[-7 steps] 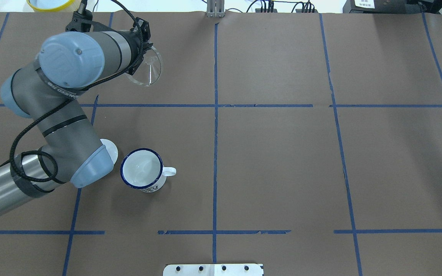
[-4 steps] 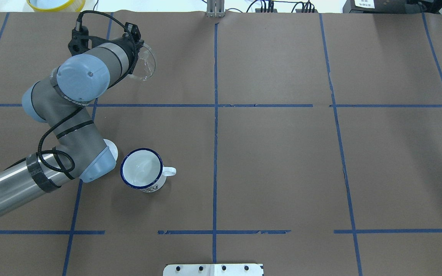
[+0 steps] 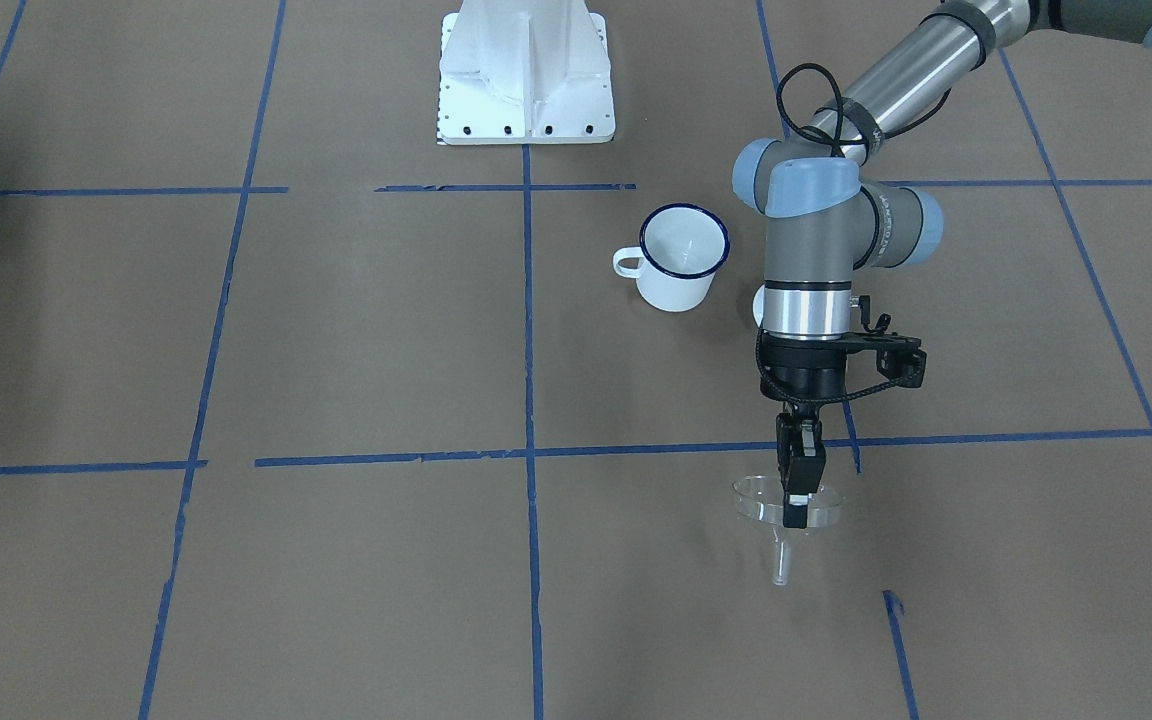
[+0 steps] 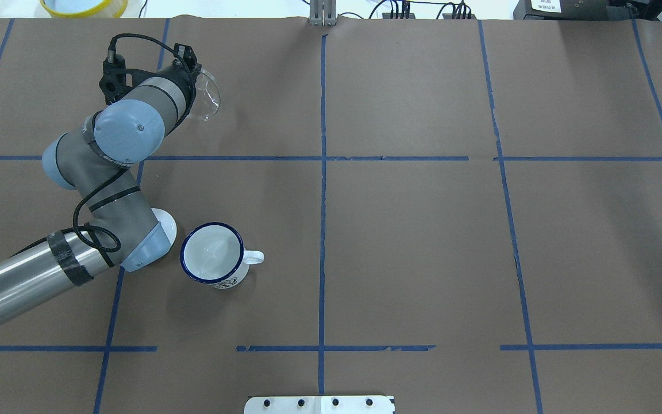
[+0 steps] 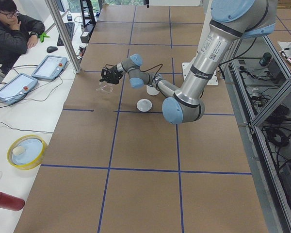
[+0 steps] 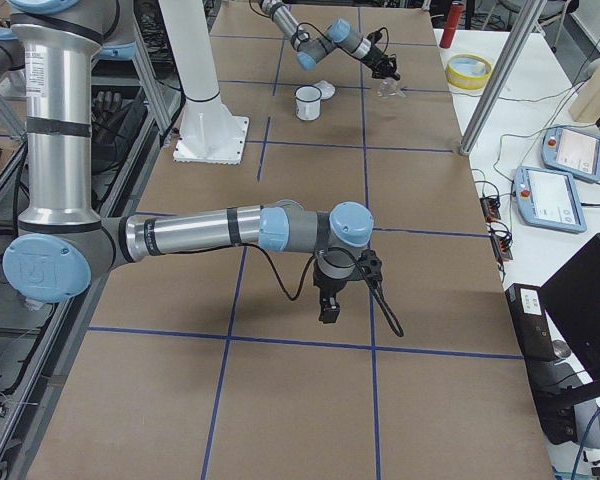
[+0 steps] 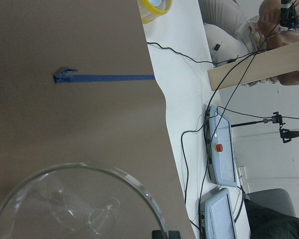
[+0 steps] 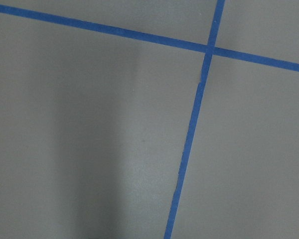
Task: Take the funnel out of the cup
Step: 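Carry the funnel farther from the robot and lower it onto the table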
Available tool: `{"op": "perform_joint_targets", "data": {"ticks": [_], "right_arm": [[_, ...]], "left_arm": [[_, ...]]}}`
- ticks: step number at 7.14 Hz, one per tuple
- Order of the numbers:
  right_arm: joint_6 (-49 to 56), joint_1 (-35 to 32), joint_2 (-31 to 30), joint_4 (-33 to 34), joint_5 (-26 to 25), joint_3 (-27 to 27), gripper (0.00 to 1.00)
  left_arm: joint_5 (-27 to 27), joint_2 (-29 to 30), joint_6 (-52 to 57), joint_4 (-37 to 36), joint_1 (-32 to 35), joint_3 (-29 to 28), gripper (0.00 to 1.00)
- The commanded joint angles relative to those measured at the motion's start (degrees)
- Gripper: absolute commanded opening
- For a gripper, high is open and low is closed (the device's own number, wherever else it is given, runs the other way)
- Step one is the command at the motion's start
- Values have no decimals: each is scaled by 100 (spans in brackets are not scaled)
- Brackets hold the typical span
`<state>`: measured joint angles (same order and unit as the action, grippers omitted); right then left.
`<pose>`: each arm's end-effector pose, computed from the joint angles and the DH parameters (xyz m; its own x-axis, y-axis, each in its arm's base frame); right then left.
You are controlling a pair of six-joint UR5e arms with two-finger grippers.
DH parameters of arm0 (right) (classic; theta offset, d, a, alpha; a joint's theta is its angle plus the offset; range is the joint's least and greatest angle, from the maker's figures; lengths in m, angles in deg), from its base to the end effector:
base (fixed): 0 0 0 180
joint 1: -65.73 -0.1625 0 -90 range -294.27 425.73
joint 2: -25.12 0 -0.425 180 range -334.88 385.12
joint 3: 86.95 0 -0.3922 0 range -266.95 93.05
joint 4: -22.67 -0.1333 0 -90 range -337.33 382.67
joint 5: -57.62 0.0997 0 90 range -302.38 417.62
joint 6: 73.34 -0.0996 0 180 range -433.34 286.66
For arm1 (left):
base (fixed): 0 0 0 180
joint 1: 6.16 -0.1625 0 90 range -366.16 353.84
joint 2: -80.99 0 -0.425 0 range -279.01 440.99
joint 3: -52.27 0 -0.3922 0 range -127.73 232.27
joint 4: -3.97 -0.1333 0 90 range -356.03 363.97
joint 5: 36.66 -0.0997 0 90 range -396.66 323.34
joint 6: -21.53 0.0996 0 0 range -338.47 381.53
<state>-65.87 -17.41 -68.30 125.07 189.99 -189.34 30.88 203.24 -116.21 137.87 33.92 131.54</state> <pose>0.0111 -0.4618 0.6050 0.7166 -0.1767 0.6748 0.2142 0.9764 0.0281 0.4381 -0.5926 0.3257 -0.4231 -0.5379 -0.7292 0.8145 0.1269 -0.5662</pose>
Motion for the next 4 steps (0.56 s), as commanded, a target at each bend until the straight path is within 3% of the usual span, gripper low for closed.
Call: {"op": "perform_joint_targets", "data": {"ticks": [1,2,3,4], "right_arm": [[0,0,0,0,0,0,100],[0,0,0,0,0,0,100],[0,0,0,0,0,9,100],[0,0,0,0,0,0,100]], "left_arm": [[-57,-26,1,294,-1,-349,0],[-57,-26,53,329,-1,-420,0],[-48,-26,71,330,-1,-429,18],[-48,-35,80,330,-1,-421,72]]}}
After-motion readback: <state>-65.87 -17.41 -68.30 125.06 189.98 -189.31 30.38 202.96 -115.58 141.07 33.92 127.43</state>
